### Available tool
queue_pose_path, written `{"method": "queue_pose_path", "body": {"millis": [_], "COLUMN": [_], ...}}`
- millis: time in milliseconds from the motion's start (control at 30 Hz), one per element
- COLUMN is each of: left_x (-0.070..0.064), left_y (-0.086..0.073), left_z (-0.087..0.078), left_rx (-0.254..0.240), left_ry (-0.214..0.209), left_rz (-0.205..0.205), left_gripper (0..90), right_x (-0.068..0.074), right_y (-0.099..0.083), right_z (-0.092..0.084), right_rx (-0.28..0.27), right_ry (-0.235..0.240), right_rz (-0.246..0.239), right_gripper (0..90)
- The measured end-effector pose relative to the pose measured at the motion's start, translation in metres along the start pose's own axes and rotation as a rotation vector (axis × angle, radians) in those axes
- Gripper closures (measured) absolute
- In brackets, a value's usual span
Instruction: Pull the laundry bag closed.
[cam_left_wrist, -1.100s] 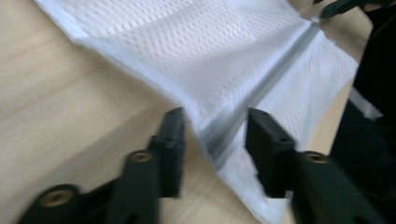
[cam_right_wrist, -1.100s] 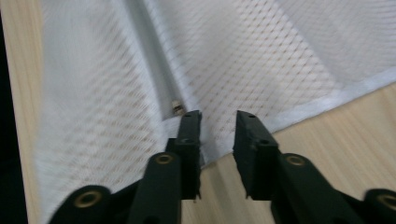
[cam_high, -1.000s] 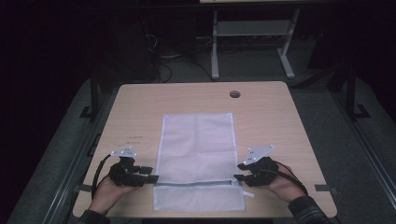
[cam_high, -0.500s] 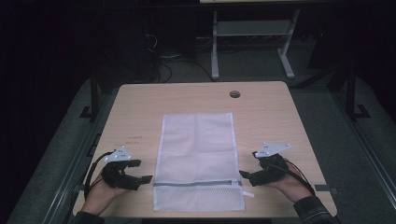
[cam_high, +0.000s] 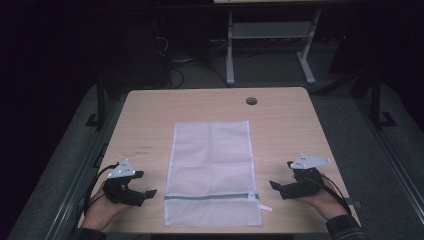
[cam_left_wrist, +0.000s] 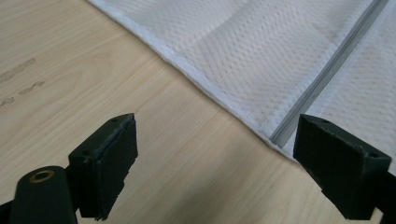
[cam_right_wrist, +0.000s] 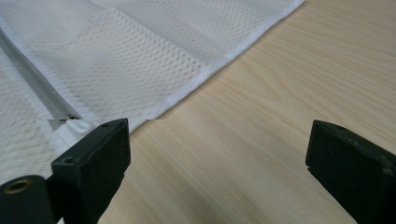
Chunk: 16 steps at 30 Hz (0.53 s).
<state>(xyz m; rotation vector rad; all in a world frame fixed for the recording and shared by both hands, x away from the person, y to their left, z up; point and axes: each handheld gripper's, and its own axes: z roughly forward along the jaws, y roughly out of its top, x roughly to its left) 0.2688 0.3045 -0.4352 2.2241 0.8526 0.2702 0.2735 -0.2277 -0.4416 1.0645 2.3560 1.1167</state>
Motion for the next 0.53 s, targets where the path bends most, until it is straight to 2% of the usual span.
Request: {"method": "queue_pose_path", "body": {"millis": [133, 533], "left_x": [0.0019, 0.0047], "left_y": [-0.0024, -0.003], "left_z": [0.0015, 0.0013], "left_rx": [0.013, 0.008], "left_ry": [0.007, 0.023], "left_rz": [-0.002, 0.002], "left_gripper": [12.6, 12.6], "right_x": [-0.0034, -0.006], "right_y": [-0.0019, -0.0032], "right_z": [0.0024, 0.0028], "right_rx": [0.002, -0.002], "right_ry": [-0.013, -0.015], "right_rz": [-0.005, -0.01], "right_gripper": [6.0, 6.0]}}
